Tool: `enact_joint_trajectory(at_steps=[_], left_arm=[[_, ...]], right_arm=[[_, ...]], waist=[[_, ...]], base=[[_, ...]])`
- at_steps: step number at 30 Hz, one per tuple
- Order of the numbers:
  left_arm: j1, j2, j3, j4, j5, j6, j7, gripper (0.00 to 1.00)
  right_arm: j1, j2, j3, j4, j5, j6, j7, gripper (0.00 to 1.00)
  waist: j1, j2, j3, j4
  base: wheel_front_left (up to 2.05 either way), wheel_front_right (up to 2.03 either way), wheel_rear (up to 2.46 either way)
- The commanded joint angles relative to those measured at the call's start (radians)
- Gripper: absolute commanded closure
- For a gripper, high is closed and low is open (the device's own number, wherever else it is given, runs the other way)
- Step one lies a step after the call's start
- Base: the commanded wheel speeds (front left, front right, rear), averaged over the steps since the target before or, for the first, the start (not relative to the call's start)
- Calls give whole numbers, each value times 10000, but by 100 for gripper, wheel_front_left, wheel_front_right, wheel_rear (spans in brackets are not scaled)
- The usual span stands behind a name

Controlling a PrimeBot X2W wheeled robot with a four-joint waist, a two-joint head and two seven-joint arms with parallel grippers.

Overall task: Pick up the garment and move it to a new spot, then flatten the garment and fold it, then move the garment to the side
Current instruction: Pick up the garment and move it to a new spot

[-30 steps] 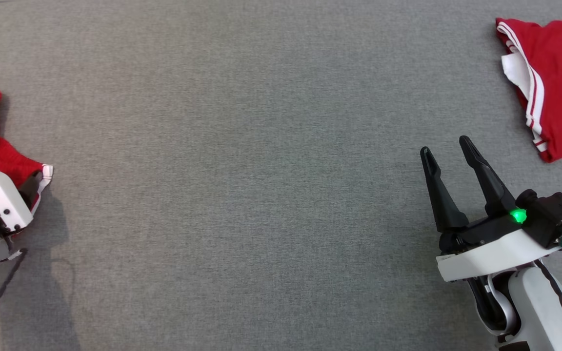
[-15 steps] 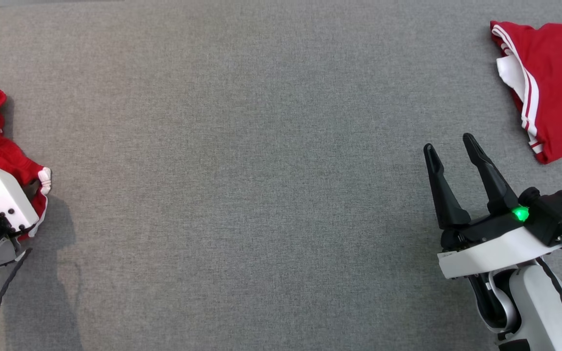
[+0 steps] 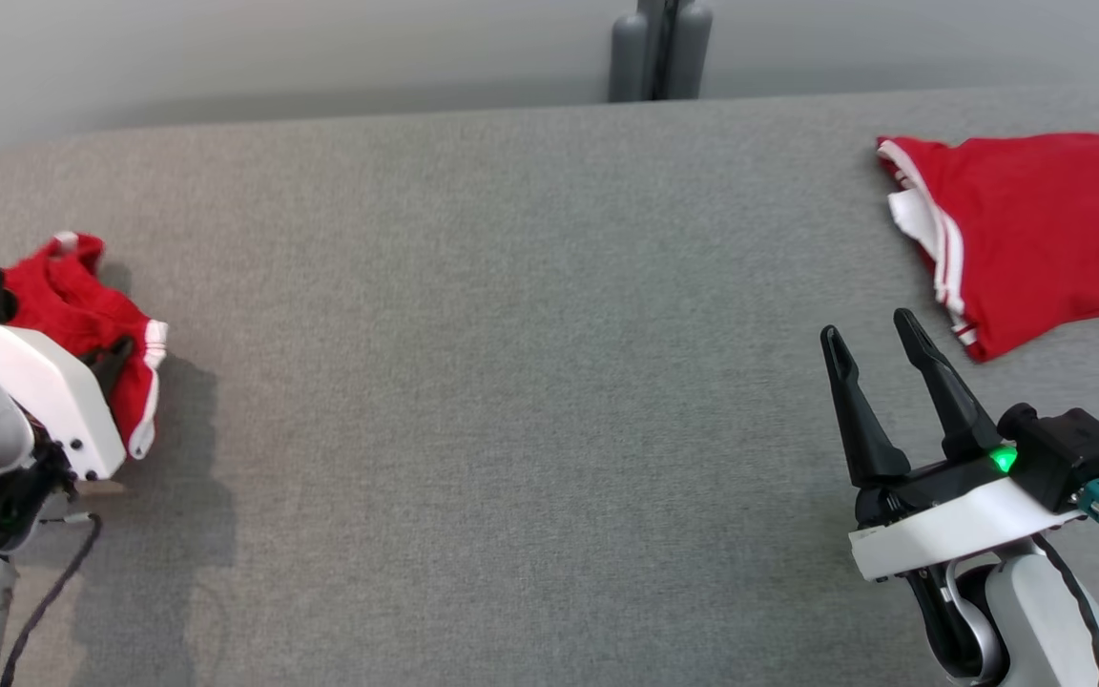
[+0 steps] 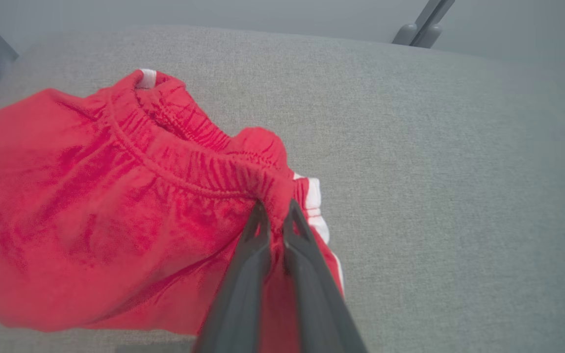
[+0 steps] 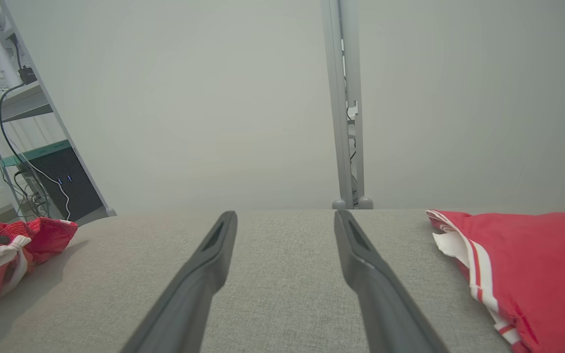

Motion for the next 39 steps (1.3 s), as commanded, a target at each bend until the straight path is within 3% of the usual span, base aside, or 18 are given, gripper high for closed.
enact_joint_trajectory(at_steps=[1,10,19,31,39], left_arm=[[240,132,-139,-339,-33,-37,-58,100],[1277,-156,-1197,-2998,97,-30,64,100],[1842,-1328,-2570,-4711,358,-7,180,100],[1375,-3282,-4702,-3834,650,-34,-579,100],[929,-3801,-5751,-2669,383,-38,-1282,100]], right_arm=[[127,4,-8,28,51,22,-46,0],[541,-16,-186,76,57,22,-46,0],[820,-150,-275,27,70,22,-46,0],[705,-106,-192,58,106,22,-45,0],[649,-98,-153,149,97,22,-45,0]], waist=[[0,0,-407,-247],[0,0,-1128,-893],[0,0,-1361,-1423],[0,0,-1045,-2235],[0,0,-810,-2498]], base=[[0,0,0],[0,0,0],[0,0,0],[0,0,0],[0,0,0]])
